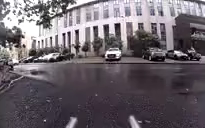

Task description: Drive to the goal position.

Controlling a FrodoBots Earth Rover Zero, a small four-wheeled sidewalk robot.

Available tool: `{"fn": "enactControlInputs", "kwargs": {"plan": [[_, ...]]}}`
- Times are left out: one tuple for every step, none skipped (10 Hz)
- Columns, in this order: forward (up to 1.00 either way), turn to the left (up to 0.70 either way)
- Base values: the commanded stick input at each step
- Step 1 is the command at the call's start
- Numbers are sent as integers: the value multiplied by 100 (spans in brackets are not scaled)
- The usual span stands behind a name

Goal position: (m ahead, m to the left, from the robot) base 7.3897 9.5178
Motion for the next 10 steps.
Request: {"fn": "enactControlInputs", "kwargs": {"plan": [[45, 0], [45, 0], [45, 0], [45, 0], [45, 0], [45, 0], [45, 0], [45, 0], [45, 0], [45, 27]]}}
